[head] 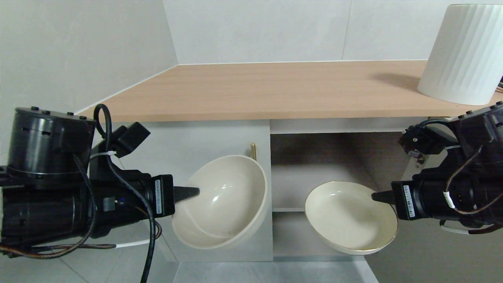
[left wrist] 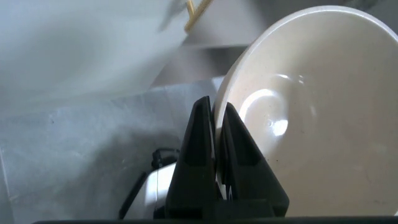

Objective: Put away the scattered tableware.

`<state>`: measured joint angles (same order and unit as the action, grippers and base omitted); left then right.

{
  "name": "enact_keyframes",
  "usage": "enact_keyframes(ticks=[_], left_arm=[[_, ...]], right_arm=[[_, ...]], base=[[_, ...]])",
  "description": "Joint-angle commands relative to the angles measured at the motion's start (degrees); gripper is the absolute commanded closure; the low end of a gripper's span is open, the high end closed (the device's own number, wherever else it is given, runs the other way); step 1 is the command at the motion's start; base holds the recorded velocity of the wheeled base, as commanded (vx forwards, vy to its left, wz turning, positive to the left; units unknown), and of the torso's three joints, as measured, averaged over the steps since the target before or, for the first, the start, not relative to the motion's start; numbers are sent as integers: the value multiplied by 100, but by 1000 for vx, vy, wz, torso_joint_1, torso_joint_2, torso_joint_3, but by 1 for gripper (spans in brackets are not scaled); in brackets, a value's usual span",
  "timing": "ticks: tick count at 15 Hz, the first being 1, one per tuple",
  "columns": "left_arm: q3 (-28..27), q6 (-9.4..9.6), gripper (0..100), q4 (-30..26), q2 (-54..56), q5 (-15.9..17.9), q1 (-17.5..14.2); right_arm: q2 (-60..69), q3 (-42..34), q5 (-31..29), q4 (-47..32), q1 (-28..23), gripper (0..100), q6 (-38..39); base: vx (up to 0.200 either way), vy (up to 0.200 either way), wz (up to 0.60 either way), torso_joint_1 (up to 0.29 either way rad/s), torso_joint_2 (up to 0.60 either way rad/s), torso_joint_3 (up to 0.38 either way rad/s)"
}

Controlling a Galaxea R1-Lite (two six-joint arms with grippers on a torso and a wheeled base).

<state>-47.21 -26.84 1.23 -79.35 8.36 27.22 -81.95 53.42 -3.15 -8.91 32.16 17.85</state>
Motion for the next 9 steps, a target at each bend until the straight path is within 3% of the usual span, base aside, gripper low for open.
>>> enact_keyframes(ticks=[1, 4, 9], left_arm=[[46, 12, 100, -18, -213, -19, 152], [63, 12, 100, -44, -626, -28, 231], [63, 4, 100, -44, -1083, -177, 266]], right_arm=[[-313, -7, -2, 91, 1, 100, -1], [-1008, 11, -2, 408, -122, 100, 8], [-2598, -51, -28, 1770, -553, 100, 96]], base=[[0, 0, 0, 0, 0, 0], [0, 0, 0, 0, 0, 0], [0, 0, 0, 0, 0, 0]])
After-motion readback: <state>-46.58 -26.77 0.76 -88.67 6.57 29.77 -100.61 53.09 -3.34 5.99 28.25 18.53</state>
